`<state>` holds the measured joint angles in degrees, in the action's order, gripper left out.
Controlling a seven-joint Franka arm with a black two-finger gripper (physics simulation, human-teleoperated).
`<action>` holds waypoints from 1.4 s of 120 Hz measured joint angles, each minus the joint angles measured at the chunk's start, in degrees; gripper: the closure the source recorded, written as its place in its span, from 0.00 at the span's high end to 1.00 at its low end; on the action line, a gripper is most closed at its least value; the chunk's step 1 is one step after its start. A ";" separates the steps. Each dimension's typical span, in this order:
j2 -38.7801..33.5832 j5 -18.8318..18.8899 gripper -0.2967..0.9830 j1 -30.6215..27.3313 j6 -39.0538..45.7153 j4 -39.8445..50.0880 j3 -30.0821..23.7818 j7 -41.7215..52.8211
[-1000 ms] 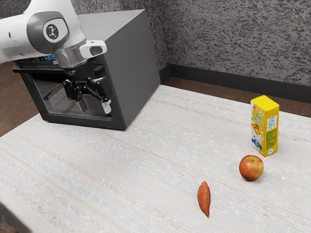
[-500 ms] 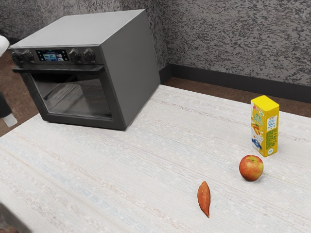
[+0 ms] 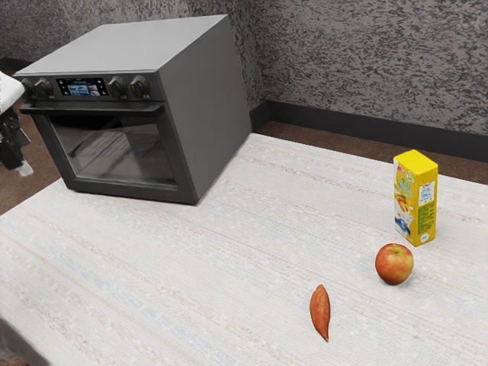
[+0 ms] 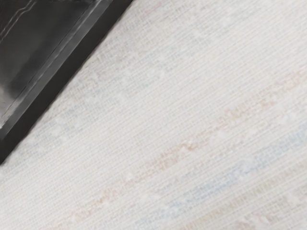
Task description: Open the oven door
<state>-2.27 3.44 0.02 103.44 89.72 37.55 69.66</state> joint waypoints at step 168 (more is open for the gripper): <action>18.95 -14.32 0.77 -9.54 16.20 -17.23 -3.87 38.36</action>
<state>16.68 -10.88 -9.52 119.64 72.49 33.67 108.01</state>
